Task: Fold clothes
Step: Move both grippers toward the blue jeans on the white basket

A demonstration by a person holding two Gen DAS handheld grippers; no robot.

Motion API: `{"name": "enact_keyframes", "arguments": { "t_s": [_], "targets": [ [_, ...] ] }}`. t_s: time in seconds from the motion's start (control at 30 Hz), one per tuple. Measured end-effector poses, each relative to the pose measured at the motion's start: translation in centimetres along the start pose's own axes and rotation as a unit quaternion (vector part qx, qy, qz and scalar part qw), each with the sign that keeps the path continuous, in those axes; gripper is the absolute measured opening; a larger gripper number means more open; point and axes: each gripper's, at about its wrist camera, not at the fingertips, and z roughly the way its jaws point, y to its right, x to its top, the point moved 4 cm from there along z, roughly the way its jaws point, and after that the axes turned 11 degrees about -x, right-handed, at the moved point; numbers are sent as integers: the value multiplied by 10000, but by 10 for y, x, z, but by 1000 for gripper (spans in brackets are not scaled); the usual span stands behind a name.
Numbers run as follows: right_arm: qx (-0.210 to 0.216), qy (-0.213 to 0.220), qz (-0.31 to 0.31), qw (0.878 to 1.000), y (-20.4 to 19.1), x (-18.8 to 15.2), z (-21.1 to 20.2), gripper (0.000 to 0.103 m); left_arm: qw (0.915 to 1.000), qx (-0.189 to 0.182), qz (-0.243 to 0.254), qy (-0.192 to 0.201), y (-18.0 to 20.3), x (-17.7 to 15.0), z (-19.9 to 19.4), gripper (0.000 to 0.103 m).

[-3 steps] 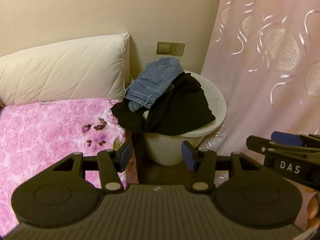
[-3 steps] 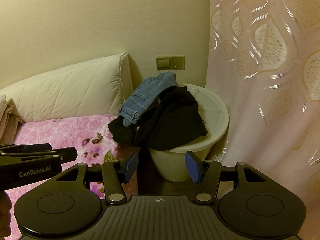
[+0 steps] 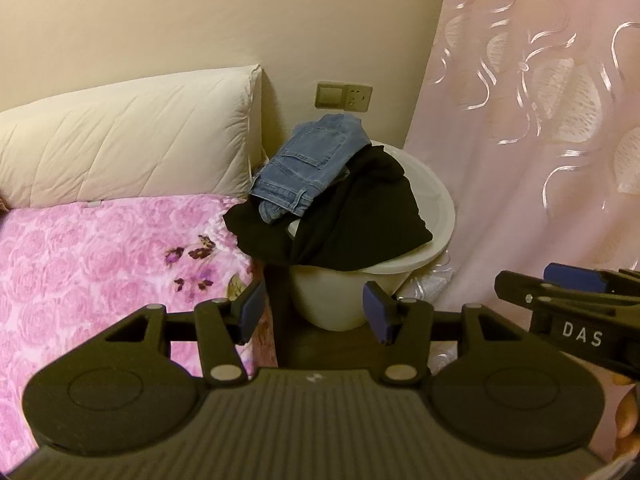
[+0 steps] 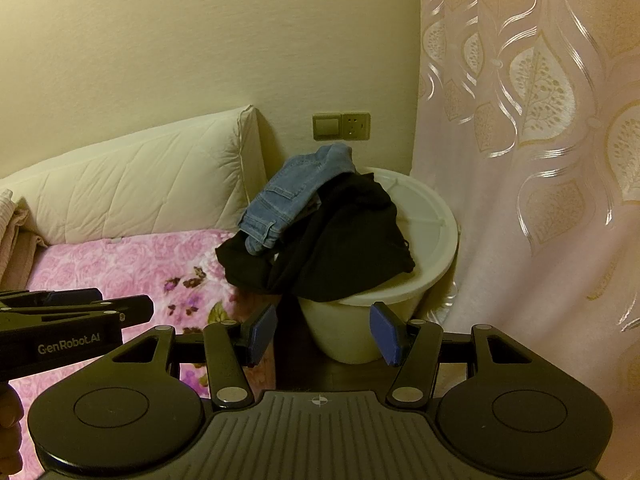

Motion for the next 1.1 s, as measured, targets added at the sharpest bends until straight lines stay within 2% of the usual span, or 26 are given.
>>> {"name": "enact_keyframes", "arguments": {
  "t_s": [0.2, 0.57, 1.1],
  "targets": [
    [-13, -3, 0, 10000, 0, 3, -1, 57, 10000, -14, -75, -10, -7, 0, 2, 50],
    [-154, -123, 19, 9998, 4, 0, 11, 56, 9996, 234, -113, -123, -14, -5, 14, 50],
    [-354, -260, -29, 9990, 7, 5, 26, 57, 9992, 138, -254, -277, -27, 5, 31, 50]
  ]
}}
